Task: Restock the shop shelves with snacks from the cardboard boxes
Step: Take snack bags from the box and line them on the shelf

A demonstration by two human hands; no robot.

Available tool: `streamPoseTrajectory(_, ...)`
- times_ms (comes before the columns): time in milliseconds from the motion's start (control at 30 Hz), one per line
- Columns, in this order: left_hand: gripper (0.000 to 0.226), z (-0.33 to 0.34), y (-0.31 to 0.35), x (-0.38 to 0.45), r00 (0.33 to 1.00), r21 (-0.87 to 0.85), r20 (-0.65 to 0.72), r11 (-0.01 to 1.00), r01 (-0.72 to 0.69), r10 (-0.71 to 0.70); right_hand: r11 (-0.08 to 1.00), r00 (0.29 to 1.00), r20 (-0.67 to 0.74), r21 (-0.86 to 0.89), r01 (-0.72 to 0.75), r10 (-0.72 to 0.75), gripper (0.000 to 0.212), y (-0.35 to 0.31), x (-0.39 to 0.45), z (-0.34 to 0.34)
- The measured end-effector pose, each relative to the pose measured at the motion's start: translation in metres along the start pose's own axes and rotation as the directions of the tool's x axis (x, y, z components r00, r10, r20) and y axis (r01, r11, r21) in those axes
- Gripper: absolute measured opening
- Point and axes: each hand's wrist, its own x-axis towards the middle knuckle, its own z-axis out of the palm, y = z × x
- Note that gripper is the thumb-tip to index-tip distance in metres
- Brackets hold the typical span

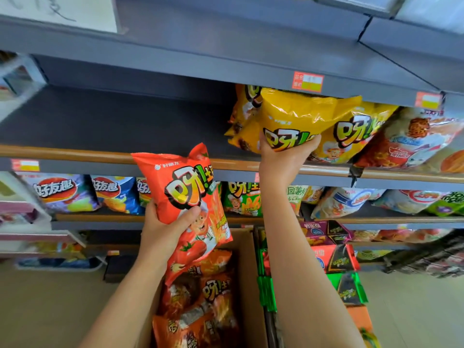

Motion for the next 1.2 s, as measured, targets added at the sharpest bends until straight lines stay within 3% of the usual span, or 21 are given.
streamPoseTrajectory(100,0.076,-0.002,0.001,-0.001,1.0,0.02,-0.004,1.0,0.007,-0.006,0.975,0.999,-0.001,-0.219,0.037,-0.038,0.127,-0.001,0.012,-0.005)
streamPoseTrajectory(233,0.076,-0.002,0.005,-0.001,1.0,0.015,0.004,1.0,0.002,-0.002,0.824,0.981,0.048,-0.536,0.183,-0.186,0.135,-0.013,0.024,0.001)
streamPoseTrajectory(333,0.066,-0.001,0.012,0.0,1.0,0.024,0.011,1.0,-0.003,0.003,0.723,0.983,0.119,-0.665,0.185,-0.142,0.135,-0.02,0.041,0.008)
streamPoseTrajectory(500,0.072,-0.009,0.026,0.004,0.998,0.009,0.046,0.999,-0.034,0.034,0.671,0.981,0.181,-0.718,0.185,-0.077,0.132,-0.021,0.052,0.006)
streamPoseTrajectory(633,0.073,-0.018,0.045,0.016,0.995,-0.02,0.061,0.997,-0.077,0.078,0.776,0.95,0.185,-0.548,0.311,-0.25,0.093,-0.013,0.008,-0.014)
streamPoseTrajectory(700,0.083,-0.017,0.06,0.028,0.995,-0.013,0.039,0.996,-0.091,0.092,0.902,0.893,0.364,-0.234,0.363,-0.265,0.068,-0.017,-0.024,-0.022)
streamPoseTrajectory(733,0.083,-0.015,0.068,0.035,0.994,0.012,0.023,0.994,-0.109,0.109,0.959,0.836,0.519,-0.095,0.267,-0.181,0.06,-0.025,-0.038,-0.023)
streamPoseTrajectory(800,0.073,-0.005,0.088,0.05,0.988,0.077,0.027,0.985,-0.153,0.151,0.999,0.589,0.807,-0.051,-0.001,0.041,0.052,-0.038,-0.053,-0.016)
streamPoseTrajectory(833,0.063,0.0,0.099,0.058,0.984,0.103,0.046,0.979,-0.177,0.173,0.995,0.496,0.863,-0.079,-0.058,0.097,0.054,-0.043,-0.054,-0.008)
streamPoseTrajectory(867,0.051,0.006,0.11,0.067,0.979,0.124,0.072,0.972,-0.198,0.19,0.994,0.47,0.877,-0.079,-0.074,0.105,0.057,-0.045,-0.052,0.001)
streamPoseTrajectory(933,0.047,0.012,0.128,0.091,0.962,0.177,0.103,0.947,-0.269,0.254,0.993,0.571,0.818,-0.012,-0.114,0.075,0.058,-0.046,-0.041,0.025)
streamPoseTrajectory(1033,0.064,0.017,0.141,0.126,0.925,0.278,0.095,0.883,-0.379,0.367,0.99,0.728,0.683,0.054,-0.13,0.058,0.058,-0.041,-0.019,0.056)
streamPoseTrajectory(1100,0.065,0.022,0.139,0.146,0.916,0.304,0.111,0.864,-0.401,0.386,0.99,0.767,0.64,0.074,-0.122,0.047,0.054,-0.037,-0.008,0.078)
streamPoseTrajectory(1200,0.05,0.03,0.134,0.179,0.892,0.337,0.147,0.826,-0.452,0.428,0.993,0.757,0.653,0.083,-0.086,0.011,0.057,-0.027,0.007,0.112)
